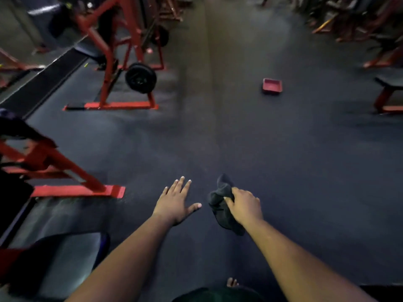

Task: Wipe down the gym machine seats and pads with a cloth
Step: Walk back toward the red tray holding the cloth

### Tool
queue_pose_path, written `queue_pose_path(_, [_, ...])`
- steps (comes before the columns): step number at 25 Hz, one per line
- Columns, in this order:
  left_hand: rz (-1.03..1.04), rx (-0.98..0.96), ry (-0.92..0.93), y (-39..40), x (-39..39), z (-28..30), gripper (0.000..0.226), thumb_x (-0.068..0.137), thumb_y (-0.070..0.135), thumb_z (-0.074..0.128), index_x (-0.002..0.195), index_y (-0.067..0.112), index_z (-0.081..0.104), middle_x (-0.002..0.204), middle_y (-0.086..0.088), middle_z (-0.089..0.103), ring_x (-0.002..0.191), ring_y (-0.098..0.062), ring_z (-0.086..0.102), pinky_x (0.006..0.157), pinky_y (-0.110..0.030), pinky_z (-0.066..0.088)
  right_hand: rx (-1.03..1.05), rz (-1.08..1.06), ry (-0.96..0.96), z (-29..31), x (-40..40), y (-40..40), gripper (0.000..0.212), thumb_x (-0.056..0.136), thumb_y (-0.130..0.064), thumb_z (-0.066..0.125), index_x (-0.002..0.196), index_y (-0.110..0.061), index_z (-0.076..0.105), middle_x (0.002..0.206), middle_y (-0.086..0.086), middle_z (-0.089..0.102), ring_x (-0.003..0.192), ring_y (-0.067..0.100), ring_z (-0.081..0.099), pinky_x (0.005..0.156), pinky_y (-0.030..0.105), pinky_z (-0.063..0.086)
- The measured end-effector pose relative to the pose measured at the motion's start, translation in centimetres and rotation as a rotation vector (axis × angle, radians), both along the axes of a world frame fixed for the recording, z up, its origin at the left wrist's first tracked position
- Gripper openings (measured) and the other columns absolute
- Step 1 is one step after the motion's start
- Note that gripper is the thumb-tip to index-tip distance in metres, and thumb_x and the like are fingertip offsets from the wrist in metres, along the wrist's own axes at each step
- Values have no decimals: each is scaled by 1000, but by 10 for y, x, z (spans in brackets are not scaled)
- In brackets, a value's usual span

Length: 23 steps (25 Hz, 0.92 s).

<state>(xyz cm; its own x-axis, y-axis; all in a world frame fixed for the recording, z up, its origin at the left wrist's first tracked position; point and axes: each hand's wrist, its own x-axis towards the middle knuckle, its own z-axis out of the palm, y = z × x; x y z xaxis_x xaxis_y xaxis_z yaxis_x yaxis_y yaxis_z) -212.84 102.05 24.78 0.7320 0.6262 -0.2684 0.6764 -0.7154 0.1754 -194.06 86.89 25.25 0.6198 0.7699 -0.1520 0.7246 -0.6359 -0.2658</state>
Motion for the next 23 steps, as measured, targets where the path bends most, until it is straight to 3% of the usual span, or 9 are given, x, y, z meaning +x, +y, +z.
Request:
queue_pose_path(7, [-146,17,-51,-24,164,19,106,75,89,13,161,29,-2,169,4,-10,156,-15,-6,126,-41,6,46,-161,-47,21,138,-48,26,100,-48,47,103,-23,54,109,-1,66,108,25,60,87,44,47])
queue_pose_path(11, [-236,34,-62,-17,239,29,98,86,84,26,161,28,-2,169,4,-10,156,-15,-6,126,-42,6,65,-244,-73,29,197,-51,26,99,-49,48,103,-24,55,109,-2,67,109,25,61,87,43,47])
queue_pose_path(15, [-300,38,-76,8,299,29,104,78,89,17,161,28,-2,169,4,-10,156,-16,-6,126,-42,6,39,-294,-100,33,246,-33,28,99,-50,48,105,-25,57,109,-2,67,109,25,61,86,42,46])
queue_pose_path(23, [-395,60,-144,123,442,51,95,90,80,29,162,26,-2,170,2,-8,156,-17,-5,126,-43,6,-42,-402,-182,59,372,59,31,98,-53,47,105,-24,58,106,0,68,107,25,60,86,40,44])
